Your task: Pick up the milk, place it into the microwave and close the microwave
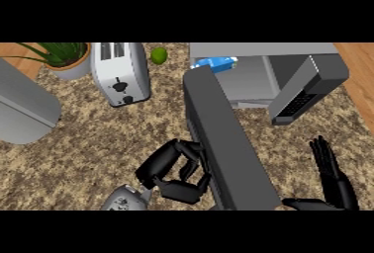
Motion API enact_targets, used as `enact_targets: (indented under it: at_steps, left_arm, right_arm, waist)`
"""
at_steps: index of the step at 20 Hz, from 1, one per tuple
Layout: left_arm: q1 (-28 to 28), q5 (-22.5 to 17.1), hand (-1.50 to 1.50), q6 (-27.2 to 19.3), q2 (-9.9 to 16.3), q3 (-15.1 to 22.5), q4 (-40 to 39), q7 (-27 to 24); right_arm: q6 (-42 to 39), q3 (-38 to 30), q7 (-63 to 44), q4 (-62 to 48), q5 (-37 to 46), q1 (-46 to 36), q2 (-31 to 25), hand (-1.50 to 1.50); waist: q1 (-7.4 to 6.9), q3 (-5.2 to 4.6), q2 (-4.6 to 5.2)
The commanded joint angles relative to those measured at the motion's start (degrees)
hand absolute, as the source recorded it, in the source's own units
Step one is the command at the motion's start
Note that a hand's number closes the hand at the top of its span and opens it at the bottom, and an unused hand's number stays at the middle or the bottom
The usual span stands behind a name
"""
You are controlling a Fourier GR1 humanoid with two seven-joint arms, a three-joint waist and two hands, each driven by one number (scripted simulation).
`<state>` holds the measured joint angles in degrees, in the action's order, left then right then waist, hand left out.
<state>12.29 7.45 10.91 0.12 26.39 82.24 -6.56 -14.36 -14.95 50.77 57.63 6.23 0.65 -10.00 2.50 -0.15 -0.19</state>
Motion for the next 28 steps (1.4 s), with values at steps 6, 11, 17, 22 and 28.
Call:
enact_targets:
  at_steps: [6, 11, 17, 22, 28]
  left_arm:
    - [7.31, -3.87, 1.5, -21.11, -0.11, 14.45, -20.69, -14.22]
    - [13.34, -13.2, 1.5, -26.6, -0.11, 18.04, -28.05, -19.1]
    - [19.0, -23.11, 1.5, -28.31, -0.1, 22.67, -33.69, -19.59]
    - [21.25, -28.55, 1.5, -33.59, -0.1, 26.46, -30.78, -21.18]
    - [22.69, -35.6, 1.5, -38.58, -0.1, 27.3, -28.87, -23.29]
  right_arm:
    - [-9.98, 2.72, -1.74, 19.12, -6.21, 12.18, -2.38, -1.5]
    - [-12.32, 4.21, -8.24, 26.52, -11.6, 10.22, -2.75, -1.5]
    - [-13.34, 5.83, -11.91, 34.09, -14.33, 13.17, -4.21, -1.5]
    - [-13.31, 7.57, -16.64, 37.57, -16.74, 10.49, -4.23, -1.5]
    - [-15.88, 7.76, -20.51, 41.51, -19.24, 9.68, -7.71, -1.5]
  waist:
    - [1.39, -0.06, 0.39]
    - [3.25, -0.17, 0.86]
    - [4.83, -0.17, 1.27]
    - [6.59, -0.26, 1.72]
    - [8.71, -0.37, 2.08]
